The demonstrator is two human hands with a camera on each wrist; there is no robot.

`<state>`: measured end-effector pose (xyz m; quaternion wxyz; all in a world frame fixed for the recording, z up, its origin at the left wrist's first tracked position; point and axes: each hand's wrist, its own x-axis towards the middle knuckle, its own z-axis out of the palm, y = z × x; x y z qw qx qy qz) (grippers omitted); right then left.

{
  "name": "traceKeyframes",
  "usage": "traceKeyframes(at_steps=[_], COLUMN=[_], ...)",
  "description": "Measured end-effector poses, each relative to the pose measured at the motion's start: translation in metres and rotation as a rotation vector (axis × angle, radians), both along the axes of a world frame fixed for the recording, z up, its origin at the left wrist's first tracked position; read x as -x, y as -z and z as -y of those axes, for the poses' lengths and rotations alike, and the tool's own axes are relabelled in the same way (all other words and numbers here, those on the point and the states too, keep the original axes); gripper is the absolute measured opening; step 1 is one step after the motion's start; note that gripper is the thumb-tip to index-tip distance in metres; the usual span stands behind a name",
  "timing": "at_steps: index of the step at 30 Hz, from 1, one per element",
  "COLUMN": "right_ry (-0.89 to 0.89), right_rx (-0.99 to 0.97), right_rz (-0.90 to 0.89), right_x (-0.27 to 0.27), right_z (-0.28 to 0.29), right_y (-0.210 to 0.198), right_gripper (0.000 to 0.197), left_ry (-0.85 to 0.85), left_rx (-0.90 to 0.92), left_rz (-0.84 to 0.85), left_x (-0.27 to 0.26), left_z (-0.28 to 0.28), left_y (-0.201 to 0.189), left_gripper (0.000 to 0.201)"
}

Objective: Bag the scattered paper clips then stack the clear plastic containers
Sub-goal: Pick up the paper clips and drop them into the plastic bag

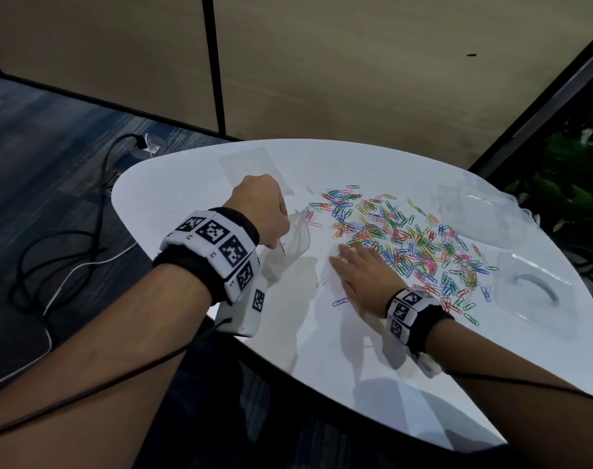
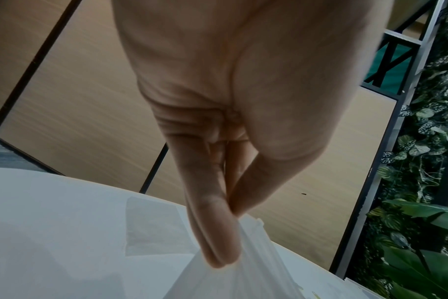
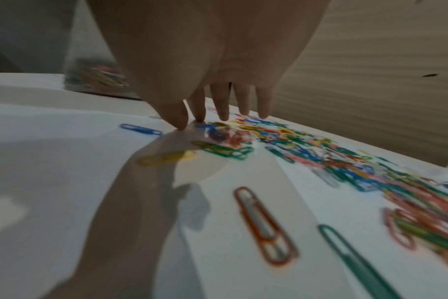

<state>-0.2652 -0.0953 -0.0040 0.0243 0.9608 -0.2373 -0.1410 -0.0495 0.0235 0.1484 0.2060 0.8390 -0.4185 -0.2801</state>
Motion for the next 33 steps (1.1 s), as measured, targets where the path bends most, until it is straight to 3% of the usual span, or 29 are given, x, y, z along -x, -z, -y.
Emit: traceKeyframes(at_steps=[4, 8, 13, 18, 21, 23, 25, 28, 33], right_ry=[0.259, 0.207, 0.369, 0.846, 1.083, 1.088, 1.021, 0.978, 1.077], right_rx=[-0.010, -0.037, -0.108, -0.463, -0.919, -1.209, -1.397, -1.531, -1.676], right_rz=[-0.021, 0.075, 0.093, 0.513, 0.885, 1.079, 1.130, 1.065, 0.983], right_x=[0.002, -0.010, -0.010, 0.008, 0.005, -0.006, -0.019, -0.036, -0.049], right_z=[0.020, 0.022, 0.032, 0.051, 0.044, 0.031, 0.013, -0.016, -0.039], right_y=[0.005, -0.005, -0.015, -0.035, -0.068, -0.095, -0.117, -0.127, -0.119], right_gripper=[0.045, 0.015, 0.016, 0.008, 0.008, 0.015, 0.022, 0.023, 0.024], left_ry=[0.017, 0.019, 0.030, 0.041, 0.049, 0.057, 0.072, 0.084, 0.113], left_rx=[-0.026, -0.040, -0.060, -0.060, -0.060, -0.057, -0.047, -0.017, 0.030], left_rz=[0.008, 0.004, 0.009, 0.004, 0.001, -0.009, -0.021, -0.027, -0.027], left_x=[0.004, 0.005, 0.008, 0.010, 0.013, 0.016, 0.020, 0.026, 0.032], left_z=[0.003, 0.005, 0.006, 0.007, 0.009, 0.010, 0.010, 0.012, 0.012], left_y=[0.000, -0.001, 0.000, -0.001, -0.001, -0.001, -0.001, 0.000, 0.002], left_gripper=[0.023, 0.024, 0.024, 0.025, 0.025, 0.025, 0.025, 0.024, 0.022])
